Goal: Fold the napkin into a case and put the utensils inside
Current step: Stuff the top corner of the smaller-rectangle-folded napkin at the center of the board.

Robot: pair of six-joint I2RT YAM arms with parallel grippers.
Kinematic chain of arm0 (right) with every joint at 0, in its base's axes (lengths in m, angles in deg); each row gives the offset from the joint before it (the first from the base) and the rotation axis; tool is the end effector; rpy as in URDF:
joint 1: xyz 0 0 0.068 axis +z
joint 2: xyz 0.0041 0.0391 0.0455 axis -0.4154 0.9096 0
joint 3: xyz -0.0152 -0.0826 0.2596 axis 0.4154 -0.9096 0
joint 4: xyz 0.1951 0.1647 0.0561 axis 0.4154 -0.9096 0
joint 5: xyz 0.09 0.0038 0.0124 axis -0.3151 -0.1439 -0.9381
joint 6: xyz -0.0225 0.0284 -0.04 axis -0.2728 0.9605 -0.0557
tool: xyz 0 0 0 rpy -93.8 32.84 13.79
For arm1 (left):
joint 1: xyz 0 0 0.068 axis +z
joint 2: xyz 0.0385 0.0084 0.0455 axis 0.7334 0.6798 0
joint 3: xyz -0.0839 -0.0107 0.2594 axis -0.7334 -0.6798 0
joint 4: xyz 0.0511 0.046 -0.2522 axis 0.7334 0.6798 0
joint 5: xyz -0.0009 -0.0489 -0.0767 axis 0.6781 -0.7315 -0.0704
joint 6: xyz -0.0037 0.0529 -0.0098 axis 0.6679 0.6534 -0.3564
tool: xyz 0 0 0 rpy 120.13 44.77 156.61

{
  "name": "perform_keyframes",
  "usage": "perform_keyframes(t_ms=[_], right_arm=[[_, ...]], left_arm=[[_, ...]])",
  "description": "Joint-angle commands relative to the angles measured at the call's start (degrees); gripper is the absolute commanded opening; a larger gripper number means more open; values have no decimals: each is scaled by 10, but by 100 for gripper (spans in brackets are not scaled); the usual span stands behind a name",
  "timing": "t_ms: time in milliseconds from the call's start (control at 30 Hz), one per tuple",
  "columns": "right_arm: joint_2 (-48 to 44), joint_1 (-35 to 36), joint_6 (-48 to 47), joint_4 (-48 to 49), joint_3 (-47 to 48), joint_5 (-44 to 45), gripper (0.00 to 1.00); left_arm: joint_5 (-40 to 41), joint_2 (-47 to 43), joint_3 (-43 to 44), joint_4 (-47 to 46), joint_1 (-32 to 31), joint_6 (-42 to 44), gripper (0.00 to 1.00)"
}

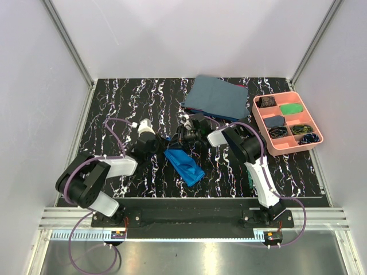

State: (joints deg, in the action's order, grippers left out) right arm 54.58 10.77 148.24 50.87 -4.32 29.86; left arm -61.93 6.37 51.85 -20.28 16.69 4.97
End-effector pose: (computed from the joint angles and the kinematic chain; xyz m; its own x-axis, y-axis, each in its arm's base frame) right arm 0.3624 0.2905 0.0759 -0.9977 0.0247 0.0630 0.0675 0.2981 0.9521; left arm 0.2407 -0.1366 0.1489 -0.5770 -0.5196 -0.6301 -0.0325 0.7855 -0.6180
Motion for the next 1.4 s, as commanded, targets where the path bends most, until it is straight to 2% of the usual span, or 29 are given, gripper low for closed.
perform_keyframes(t_ms=[0,100,267,433,767,1133,1367], right_arm=[[-25,9,-24,-33,7,-1,21],[-36,10,-88,-111,14,8,19],[-47,9,-177,-218,33,33,14],[-49,11,-229,-272,56,47,10],[-98,8,-343,-429,78,107,12],[-147,-7,-365,-460,54,95,16],[-198,-37,-399,-494,21,115,16]], left_arm=[[-9,30,15,20,2,21,1],[-12,43,34,21,6,34,4],[-35,88,57,0,16,34,5],[-53,134,64,-25,18,20,5],[-63,160,65,-41,26,12,6],[-94,161,67,-57,28,12,8],[-103,145,73,-49,28,20,14]])
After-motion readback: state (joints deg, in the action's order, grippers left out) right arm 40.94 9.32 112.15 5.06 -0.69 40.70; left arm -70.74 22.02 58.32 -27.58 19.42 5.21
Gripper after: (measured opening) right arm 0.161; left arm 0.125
